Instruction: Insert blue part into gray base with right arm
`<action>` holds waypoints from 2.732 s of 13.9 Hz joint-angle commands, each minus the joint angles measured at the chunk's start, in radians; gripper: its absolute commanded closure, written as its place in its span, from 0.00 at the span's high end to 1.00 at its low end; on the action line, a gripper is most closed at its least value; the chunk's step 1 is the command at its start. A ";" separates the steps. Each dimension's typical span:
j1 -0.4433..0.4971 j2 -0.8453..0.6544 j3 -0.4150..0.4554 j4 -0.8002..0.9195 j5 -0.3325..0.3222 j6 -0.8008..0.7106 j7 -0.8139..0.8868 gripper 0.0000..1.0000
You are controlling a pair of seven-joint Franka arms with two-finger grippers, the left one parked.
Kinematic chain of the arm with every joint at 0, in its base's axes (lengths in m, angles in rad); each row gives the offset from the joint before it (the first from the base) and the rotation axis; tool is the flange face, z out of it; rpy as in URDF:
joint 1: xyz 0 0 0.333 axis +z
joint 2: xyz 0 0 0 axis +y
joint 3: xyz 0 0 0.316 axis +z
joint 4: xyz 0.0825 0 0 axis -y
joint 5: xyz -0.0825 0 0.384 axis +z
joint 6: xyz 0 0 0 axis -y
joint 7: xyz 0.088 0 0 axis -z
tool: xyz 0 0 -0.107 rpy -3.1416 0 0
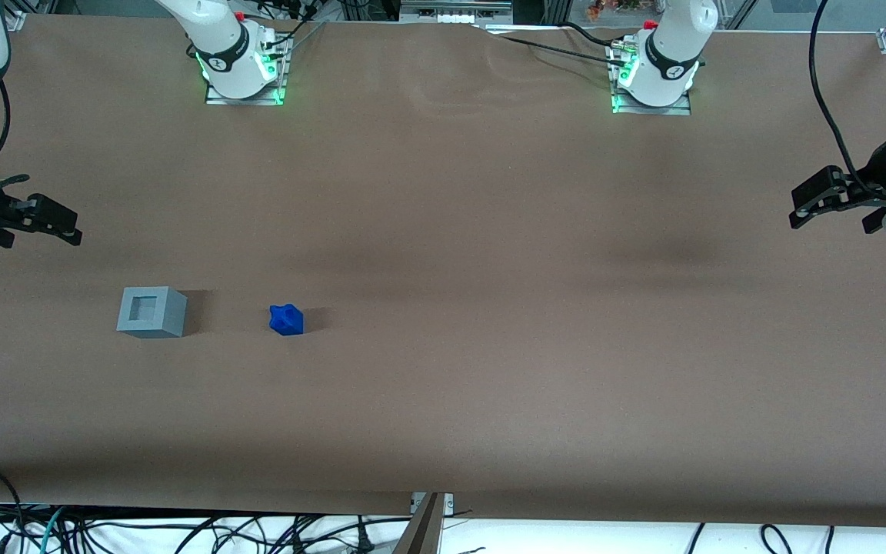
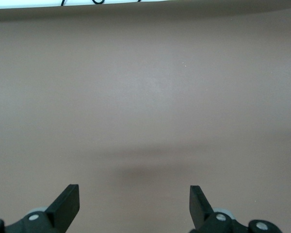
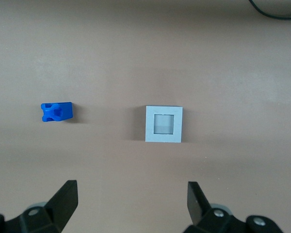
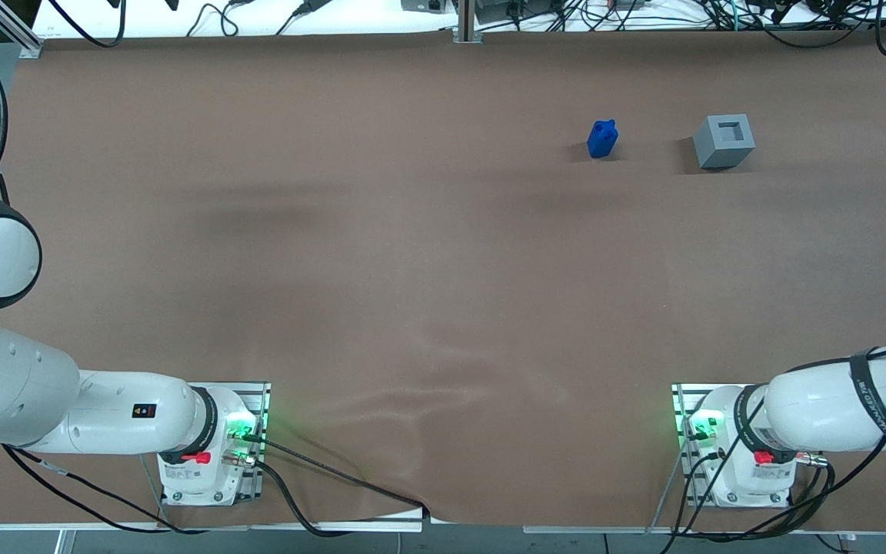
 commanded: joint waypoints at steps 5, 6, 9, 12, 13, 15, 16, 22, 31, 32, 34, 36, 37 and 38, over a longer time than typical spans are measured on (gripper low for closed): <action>-0.014 0.007 0.012 0.021 -0.010 -0.014 -0.014 1.00; -0.014 0.007 0.012 0.021 -0.009 -0.014 -0.014 1.00; -0.014 0.007 0.010 0.021 -0.009 -0.014 -0.016 1.00; -0.014 0.007 0.010 0.021 -0.009 -0.012 -0.016 1.00; -0.014 0.007 0.012 0.021 -0.009 -0.012 -0.016 1.00; -0.014 0.007 0.010 0.021 -0.009 -0.012 -0.016 1.00; -0.014 0.008 0.010 0.021 -0.009 -0.012 -0.016 1.00; -0.014 0.007 0.012 0.021 -0.009 -0.011 -0.016 1.00; -0.008 0.043 0.015 0.018 0.000 -0.002 -0.011 1.00; -0.005 0.069 0.018 0.020 0.000 0.004 -0.008 1.00; 0.016 0.098 0.018 0.018 -0.001 0.017 -0.008 1.00; 0.059 0.140 0.018 0.020 -0.001 0.058 -0.005 1.00; 0.088 0.167 0.018 0.020 -0.003 0.088 -0.002 1.00; 0.116 0.193 0.018 0.020 -0.001 0.113 0.003 1.00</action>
